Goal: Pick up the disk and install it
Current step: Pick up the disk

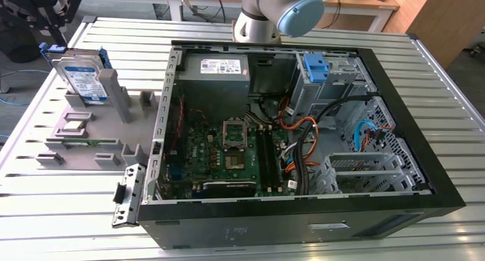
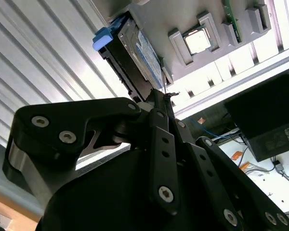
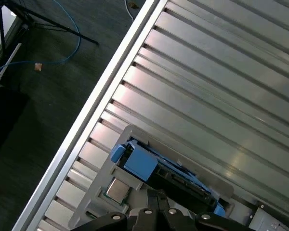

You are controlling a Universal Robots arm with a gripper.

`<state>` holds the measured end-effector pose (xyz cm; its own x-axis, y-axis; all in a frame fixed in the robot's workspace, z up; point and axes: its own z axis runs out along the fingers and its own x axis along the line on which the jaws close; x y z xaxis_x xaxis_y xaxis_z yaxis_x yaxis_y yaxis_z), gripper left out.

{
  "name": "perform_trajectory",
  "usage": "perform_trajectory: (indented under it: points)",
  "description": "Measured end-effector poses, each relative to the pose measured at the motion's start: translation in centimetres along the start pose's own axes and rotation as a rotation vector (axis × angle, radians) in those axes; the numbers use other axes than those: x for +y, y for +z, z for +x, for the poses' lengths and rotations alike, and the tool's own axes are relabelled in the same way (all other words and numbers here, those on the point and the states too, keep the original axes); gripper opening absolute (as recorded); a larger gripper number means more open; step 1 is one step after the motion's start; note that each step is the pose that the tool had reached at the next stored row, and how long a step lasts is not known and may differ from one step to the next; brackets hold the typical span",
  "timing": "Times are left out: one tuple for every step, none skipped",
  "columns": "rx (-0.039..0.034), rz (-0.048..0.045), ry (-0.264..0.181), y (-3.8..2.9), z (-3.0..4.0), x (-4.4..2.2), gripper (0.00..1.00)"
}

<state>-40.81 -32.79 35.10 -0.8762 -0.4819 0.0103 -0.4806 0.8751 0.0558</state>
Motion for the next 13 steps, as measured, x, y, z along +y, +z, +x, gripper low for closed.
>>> perform_trajectory:
  points:
    - [0.0011,0.0002,-0.020,0.00,0.00,0.00,0.11]
    - [0.0021,0.0004,-0.037,0.01,0.00,0.00,0.11]
    - [0.0031,0.0006,-0.056,0.01,0.00,0.00,0.11]
    - [0.0041,0.0007,-0.074,0.02,0.00,0.00,0.11]
    - [0.0051,0.0009,-0.091,0.02,0.00,0.00,0.11]
    - [0.0061,0.0011,-0.109,0.03,0.00,0.00,0.11]
    - [0.0071,0.0013,-0.127,0.03,0.00,0.00,0.11]
    - [0.0084,0.0015,-0.151,0.03,0.00,0.00,0.11]
    - [0.0094,0.0017,-0.169,0.04,0.00,0.00,0.11]
    - [0.0104,0.0019,-0.187,0.05,0.00,0.00,0.11]
    - [0.0114,0.0021,-0.205,0.05,0.00,0.00,0.11]
    - [0.0129,0.0024,-0.231,0.05,0.00,0.00,0.11]
    - [0.0139,0.0025,-0.249,0.06,0.00,0.00,0.11]
